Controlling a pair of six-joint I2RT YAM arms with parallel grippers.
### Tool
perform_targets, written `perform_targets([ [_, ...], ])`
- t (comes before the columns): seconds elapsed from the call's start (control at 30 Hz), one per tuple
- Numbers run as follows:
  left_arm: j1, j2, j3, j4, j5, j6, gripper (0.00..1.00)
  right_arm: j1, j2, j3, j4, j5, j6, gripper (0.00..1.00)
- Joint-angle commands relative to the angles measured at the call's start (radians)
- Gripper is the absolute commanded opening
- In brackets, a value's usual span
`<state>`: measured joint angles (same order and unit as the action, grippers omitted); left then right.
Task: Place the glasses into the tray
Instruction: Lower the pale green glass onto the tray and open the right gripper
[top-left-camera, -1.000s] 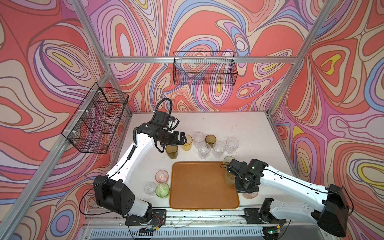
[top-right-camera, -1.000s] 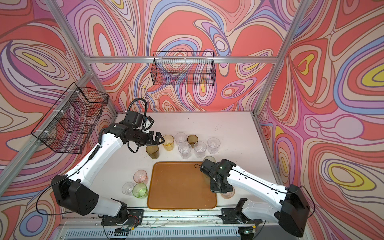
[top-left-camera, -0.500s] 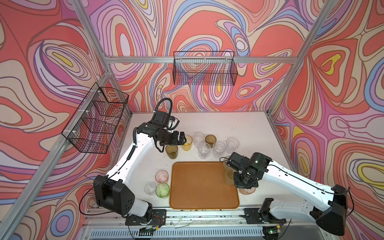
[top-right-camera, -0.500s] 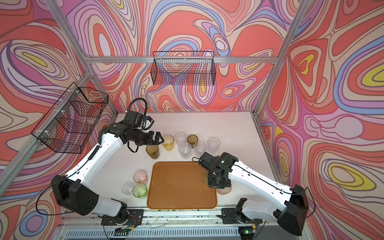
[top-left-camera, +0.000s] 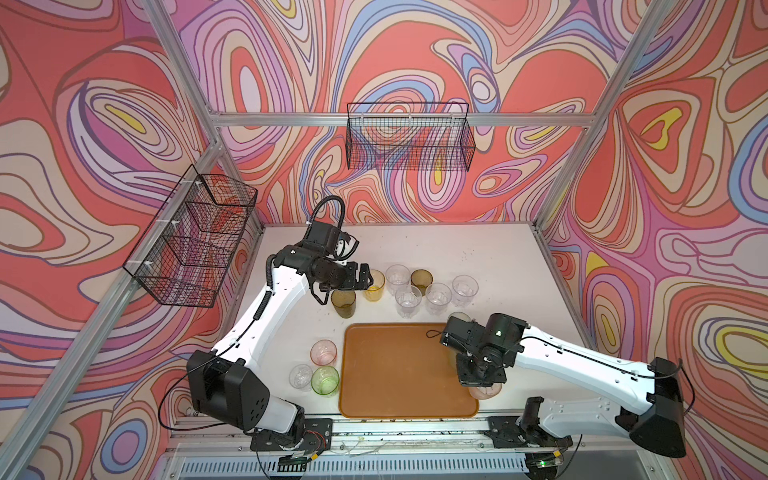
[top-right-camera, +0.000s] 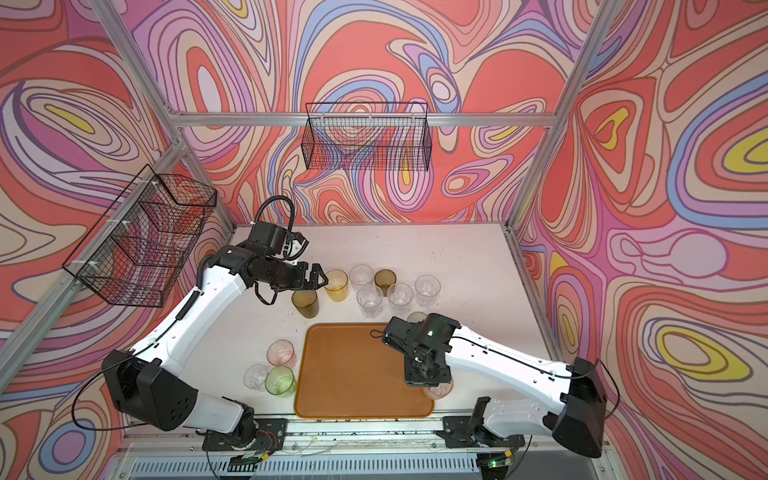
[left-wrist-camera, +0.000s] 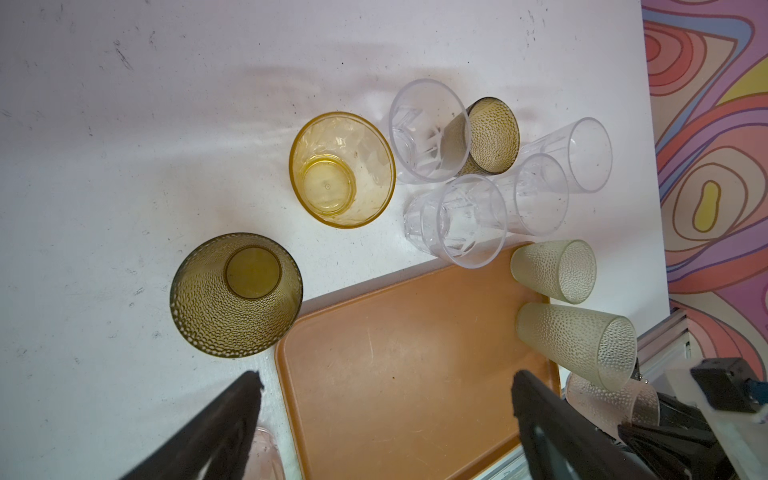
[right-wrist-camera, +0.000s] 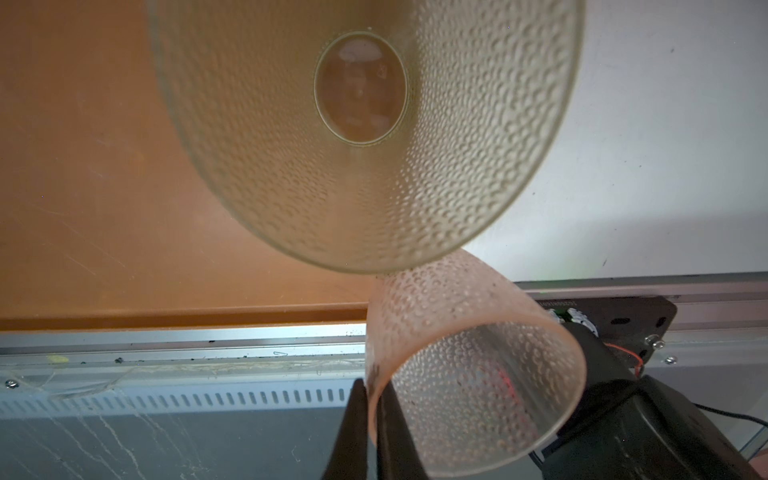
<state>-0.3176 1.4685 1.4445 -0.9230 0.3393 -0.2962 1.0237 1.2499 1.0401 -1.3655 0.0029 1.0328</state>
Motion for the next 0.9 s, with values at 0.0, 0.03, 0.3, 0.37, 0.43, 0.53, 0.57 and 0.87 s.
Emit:
perform_targets([
  [0.0, -0.006, -0.004, 0.012, -0.010, -0.009, 0.008, 0.97, 0.029, 0.020, 0.028, 0.028, 0.015, 0.039, 0.00],
  [0.03, -0.005, -0.004, 0.013, -0.012, -0.012, 0.010, 0.97, 0.035, 0.027, 0.028, 0.035, 0.013, 0.040, 0.00],
  [0.3, -0.005, -0.010, 0.000, -0.009, -0.013, 0.012, 0.97, 0.075, 0.067, 0.013, 0.081, 0.020, 0.050, 0.00],
  [0.37, -0.005, -0.011, -0.004, -0.007, -0.011, 0.011, 0.97, 0.076, 0.072, 0.006, 0.084, 0.024, 0.048, 0.00],
  [0.43, -0.006, -0.013, -0.011, -0.001, 0.001, 0.006, 0.97, 0.078, 0.076, -0.003, 0.091, 0.025, 0.049, 0.00],
  [0.53, -0.006, -0.014, -0.021, 0.007, 0.007, 0.002, 0.97, 0.079, 0.080, -0.020, 0.114, 0.013, 0.050, 0.00],
  [0.57, -0.005, -0.014, -0.022, 0.007, 0.008, 0.001, 0.97, 0.080, 0.082, -0.026, 0.120, 0.011, 0.050, 0.00],
  [0.87, -0.006, -0.015, -0.027, 0.012, 0.002, 0.005, 0.97, 0.081, 0.102, -0.056, 0.140, 0.022, 0.046, 0.00],
])
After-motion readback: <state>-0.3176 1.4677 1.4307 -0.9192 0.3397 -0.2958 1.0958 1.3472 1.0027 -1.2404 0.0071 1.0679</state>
